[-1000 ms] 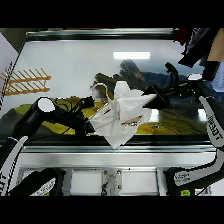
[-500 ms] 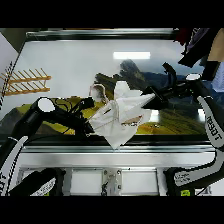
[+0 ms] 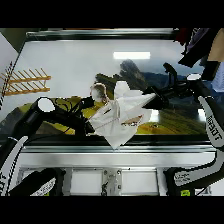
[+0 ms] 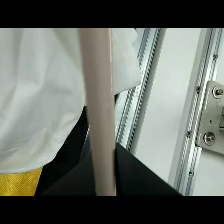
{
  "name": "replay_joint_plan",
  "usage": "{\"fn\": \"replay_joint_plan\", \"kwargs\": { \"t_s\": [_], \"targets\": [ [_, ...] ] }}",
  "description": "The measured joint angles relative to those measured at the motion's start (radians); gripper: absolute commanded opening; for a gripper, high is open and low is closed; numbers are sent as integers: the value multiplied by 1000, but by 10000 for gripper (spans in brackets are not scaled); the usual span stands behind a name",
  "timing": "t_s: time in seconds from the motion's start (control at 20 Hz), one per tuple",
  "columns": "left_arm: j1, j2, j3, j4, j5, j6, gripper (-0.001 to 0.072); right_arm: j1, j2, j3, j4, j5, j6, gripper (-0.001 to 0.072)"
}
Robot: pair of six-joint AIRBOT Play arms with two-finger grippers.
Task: Fold the clothes and pants, and hang the long-sleeved shirts on hangers.
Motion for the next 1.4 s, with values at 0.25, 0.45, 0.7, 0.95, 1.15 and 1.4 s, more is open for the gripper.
{"fn": "replay_joint_plan", "kwargs": {
  "t_s": [0.25,0.45,0.7,0.95,1.15,1.4],
  "targets": [
    [0,0,0,2,-2,-2,18,0,0,0,0,3,-5,22],
    [0,0,0,1,-1,-2,18,0,0,0,0,3,2,22],
    [0,0,1,-9,20,3,422,0,0,-1,0,2,17,20],
    [10,0,1,22,19,-93,439,0,-1,-1,-1,1,11,18],
    [38,12,1,30,7,-180,439,0,-1,-1,0,-2,34,17],
    [116,95,1,34,5,-242,439,0,-1,-1,7,-31,63,16]
  ]
}}
